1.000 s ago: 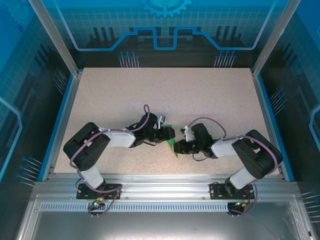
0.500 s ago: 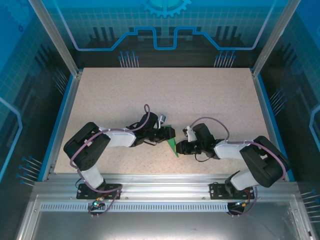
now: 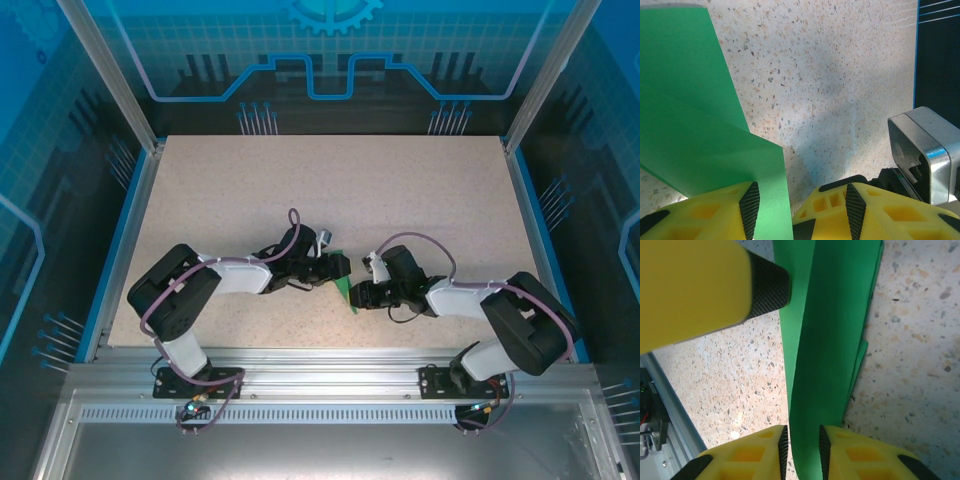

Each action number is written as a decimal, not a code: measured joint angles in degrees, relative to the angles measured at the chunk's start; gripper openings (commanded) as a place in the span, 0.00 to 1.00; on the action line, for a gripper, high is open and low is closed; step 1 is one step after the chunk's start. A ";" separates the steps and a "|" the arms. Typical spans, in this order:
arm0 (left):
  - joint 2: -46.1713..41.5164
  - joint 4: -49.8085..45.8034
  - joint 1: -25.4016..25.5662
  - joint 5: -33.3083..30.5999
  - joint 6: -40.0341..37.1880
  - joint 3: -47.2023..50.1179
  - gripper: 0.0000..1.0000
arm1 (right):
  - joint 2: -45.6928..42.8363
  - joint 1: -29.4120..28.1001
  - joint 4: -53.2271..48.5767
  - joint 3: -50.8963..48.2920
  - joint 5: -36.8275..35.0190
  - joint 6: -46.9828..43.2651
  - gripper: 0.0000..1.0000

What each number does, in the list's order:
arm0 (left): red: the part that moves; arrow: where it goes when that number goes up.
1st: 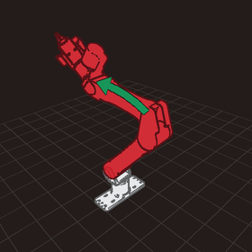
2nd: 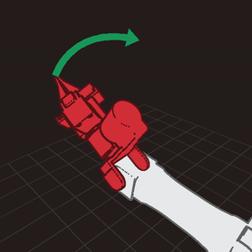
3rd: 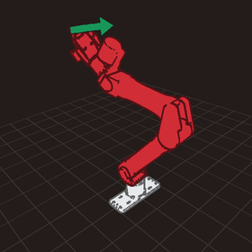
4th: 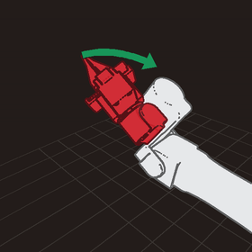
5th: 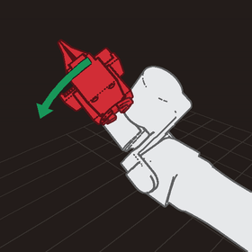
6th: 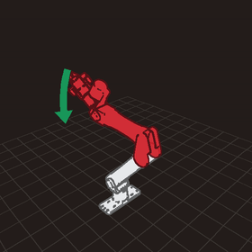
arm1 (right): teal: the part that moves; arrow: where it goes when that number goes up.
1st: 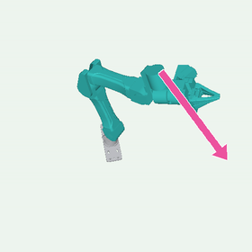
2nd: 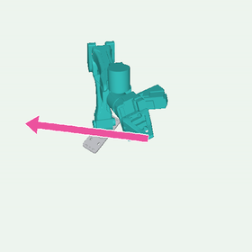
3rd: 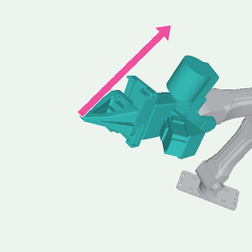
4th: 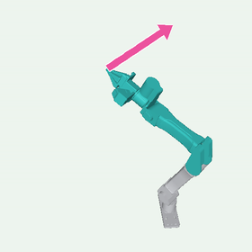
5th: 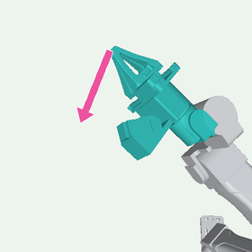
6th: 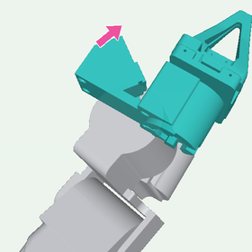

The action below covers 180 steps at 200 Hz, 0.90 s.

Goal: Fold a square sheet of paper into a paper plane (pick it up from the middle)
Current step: Fold the wing for the fifth time at the center of the table.

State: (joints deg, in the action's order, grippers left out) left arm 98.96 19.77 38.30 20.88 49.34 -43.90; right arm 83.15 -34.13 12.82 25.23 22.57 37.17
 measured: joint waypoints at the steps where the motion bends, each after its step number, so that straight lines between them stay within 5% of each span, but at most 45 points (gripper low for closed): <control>1: 0.00 0.00 0.00 0.00 0.00 0.00 0.53 | 0.02 -0.02 -0.02 0.00 -0.04 0.00 0.20; 61: 0.00 -0.57 0.00 0.00 -0.24 0.00 0.54 | 1.27 0.00 0.04 0.00 -0.94 0.13 0.07; 180: -0.02 -1.55 0.15 3.56 -1.53 -0.81 0.67 | 3.13 3.61 7.41 -2.49 5.53 4.11 0.05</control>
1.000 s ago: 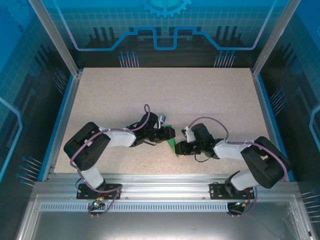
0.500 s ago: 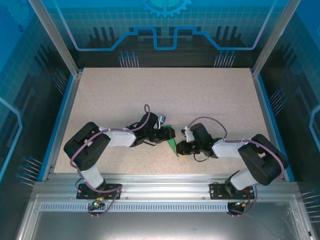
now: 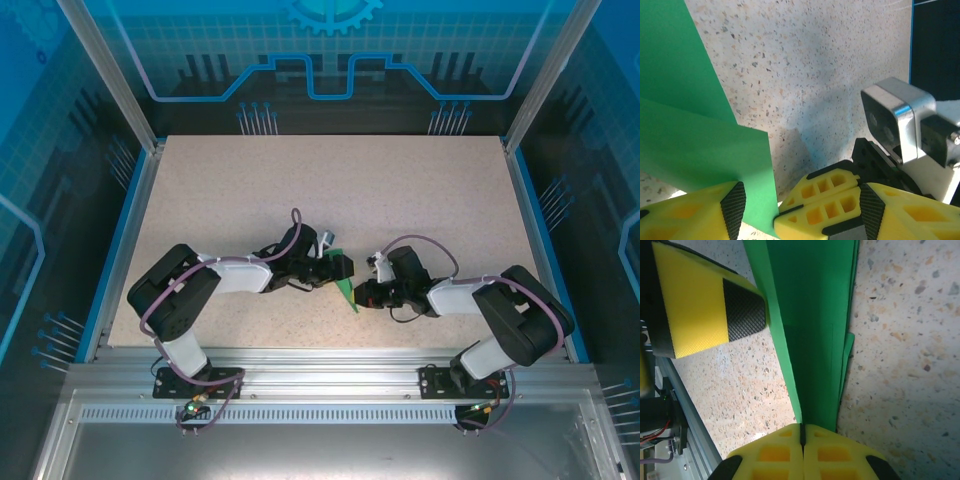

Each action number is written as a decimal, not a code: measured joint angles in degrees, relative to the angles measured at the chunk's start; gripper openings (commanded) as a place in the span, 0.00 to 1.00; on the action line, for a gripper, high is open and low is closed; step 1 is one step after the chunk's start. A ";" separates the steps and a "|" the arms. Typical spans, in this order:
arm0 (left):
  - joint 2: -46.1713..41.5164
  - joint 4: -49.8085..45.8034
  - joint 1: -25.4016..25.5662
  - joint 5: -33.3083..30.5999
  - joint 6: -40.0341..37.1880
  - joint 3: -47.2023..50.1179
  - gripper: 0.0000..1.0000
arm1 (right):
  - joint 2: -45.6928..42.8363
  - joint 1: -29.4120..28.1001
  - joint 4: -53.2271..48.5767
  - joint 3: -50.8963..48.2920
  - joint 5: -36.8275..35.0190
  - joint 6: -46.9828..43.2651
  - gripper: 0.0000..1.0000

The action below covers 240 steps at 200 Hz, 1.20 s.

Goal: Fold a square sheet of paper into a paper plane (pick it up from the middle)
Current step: Fold the wing for the fifth time at the center of the table.

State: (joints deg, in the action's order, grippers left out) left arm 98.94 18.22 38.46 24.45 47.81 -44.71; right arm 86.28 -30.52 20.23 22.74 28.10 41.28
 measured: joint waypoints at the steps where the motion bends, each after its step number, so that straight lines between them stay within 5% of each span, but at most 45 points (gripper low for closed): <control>1: 0.00 -0.04 0.02 0.04 -0.02 -0.04 0.66 | 0.00 0.02 0.02 0.00 0.04 0.02 0.05; 116: 2.36 0.07 0.83 2.43 -0.85 -3.30 0.64 | -0.02 0.33 0.44 -0.04 1.07 0.57 0.09; 240: 4.90 -0.59 0.83 1.97 -1.70 -4.46 0.63 | -4.28 -1.46 -11.04 2.12 -2.89 -5.18 0.31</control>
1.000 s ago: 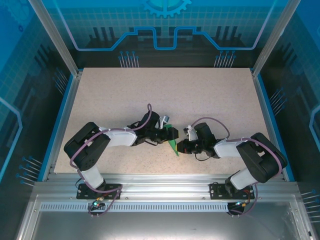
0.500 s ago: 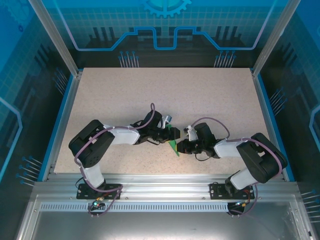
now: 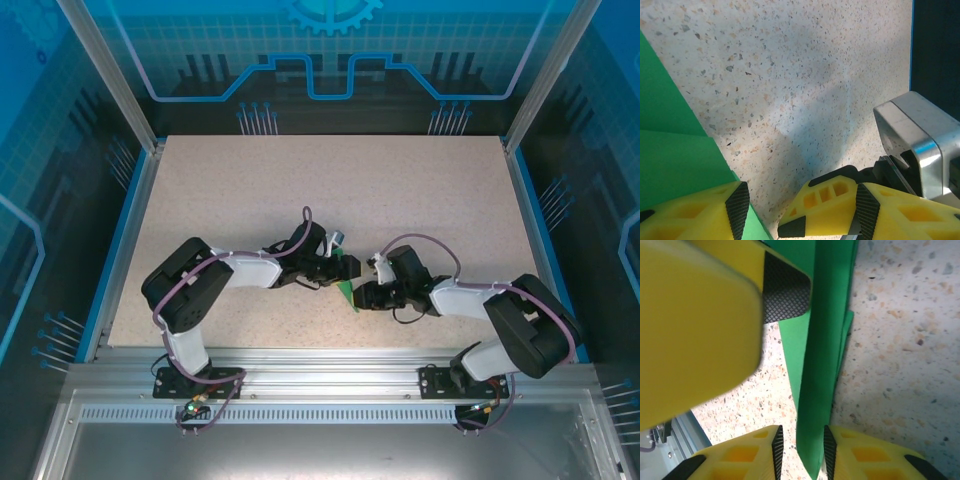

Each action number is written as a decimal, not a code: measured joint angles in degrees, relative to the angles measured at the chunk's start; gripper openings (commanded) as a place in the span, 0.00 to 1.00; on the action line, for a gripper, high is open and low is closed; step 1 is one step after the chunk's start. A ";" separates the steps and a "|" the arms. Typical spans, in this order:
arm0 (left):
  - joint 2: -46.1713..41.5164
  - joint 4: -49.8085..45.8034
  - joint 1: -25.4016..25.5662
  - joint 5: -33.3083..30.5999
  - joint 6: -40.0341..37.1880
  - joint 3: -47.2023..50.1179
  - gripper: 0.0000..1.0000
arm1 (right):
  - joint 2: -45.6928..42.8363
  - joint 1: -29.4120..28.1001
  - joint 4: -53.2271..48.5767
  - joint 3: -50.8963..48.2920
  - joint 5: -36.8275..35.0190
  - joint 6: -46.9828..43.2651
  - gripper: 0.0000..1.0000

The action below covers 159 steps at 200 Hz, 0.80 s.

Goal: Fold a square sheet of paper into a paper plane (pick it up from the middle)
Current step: Fold the wing for the fifth time at the center of the table.

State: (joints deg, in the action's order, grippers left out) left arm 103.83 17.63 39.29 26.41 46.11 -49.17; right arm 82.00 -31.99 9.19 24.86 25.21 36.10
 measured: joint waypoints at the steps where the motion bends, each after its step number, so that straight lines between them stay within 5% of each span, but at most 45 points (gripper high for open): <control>1: 0.00 0.00 0.00 0.00 0.00 0.00 0.63 | -0.02 -0.04 -0.07 0.02 -0.07 0.00 0.31; 159: 0.11 -1.36 0.00 0.00 -0.02 -0.31 0.63 | -0.02 -4.39 -9.27 4.13 -8.81 -3.39 0.35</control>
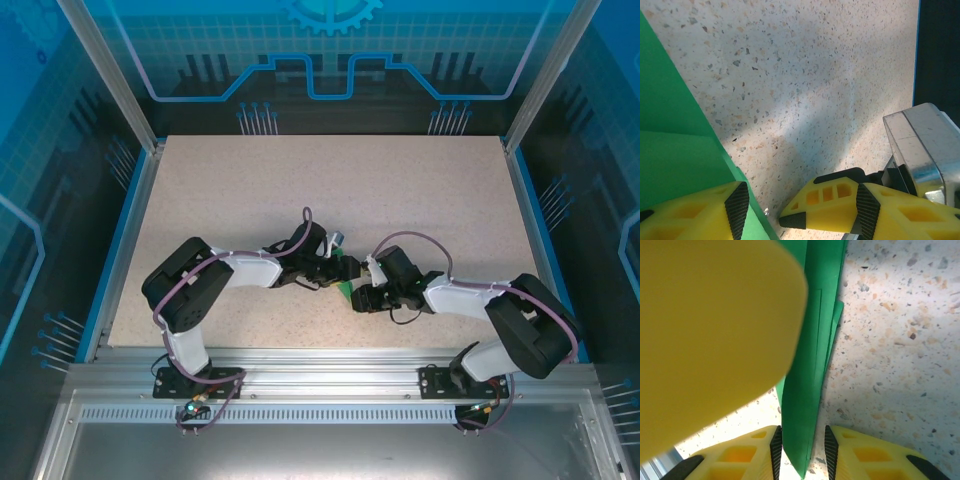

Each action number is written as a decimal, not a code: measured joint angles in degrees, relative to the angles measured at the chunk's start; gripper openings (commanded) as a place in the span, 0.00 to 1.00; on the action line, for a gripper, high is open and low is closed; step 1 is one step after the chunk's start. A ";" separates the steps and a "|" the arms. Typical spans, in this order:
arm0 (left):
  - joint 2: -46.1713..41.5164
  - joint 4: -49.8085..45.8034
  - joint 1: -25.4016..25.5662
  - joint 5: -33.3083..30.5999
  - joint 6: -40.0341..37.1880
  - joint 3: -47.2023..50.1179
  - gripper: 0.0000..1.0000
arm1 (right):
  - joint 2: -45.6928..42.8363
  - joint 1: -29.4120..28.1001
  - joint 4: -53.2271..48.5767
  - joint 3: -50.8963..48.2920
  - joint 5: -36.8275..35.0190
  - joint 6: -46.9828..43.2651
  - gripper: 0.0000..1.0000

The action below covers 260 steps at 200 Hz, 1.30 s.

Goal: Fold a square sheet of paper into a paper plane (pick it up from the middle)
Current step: Fold the wing for the fifth time at the center of the table.

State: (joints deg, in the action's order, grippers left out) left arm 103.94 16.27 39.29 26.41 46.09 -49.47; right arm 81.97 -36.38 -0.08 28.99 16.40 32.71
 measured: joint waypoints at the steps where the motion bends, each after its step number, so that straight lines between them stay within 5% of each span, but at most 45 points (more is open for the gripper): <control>1: 0.00 0.00 -0.02 0.02 0.00 0.00 0.63 | 0.00 0.00 0.00 0.00 0.00 0.00 0.36; 171: 0.00 -1.42 -0.46 0.07 0.04 0.00 0.62 | 1.36 -2.58 -6.08 4.02 -4.70 0.92 0.35; 260: 0.00 -0.31 -0.02 0.22 0.22 0.00 0.56 | -2.56 -1.33 1.51 -1.64 -0.79 1.77 0.31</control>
State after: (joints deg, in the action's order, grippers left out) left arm 103.94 15.97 39.27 26.63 46.30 -49.47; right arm 79.42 -37.71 1.43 27.35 15.62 34.48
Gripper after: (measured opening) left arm 0.559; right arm 0.316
